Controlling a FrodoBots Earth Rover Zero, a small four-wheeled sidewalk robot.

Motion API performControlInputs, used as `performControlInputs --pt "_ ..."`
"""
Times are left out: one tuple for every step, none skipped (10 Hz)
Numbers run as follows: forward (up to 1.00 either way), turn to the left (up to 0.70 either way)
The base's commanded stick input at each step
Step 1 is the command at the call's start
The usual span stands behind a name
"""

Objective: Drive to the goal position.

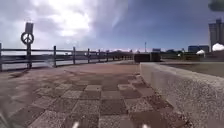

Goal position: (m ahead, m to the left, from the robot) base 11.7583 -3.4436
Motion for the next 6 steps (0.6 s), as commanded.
performControlInputs --pt "0.70 0.00" --pt "0.70 0.00" --pt "0.70 0.00" --pt "0.70 0.00" --pt "0.70 0.03" --pt "0.70 0.35"
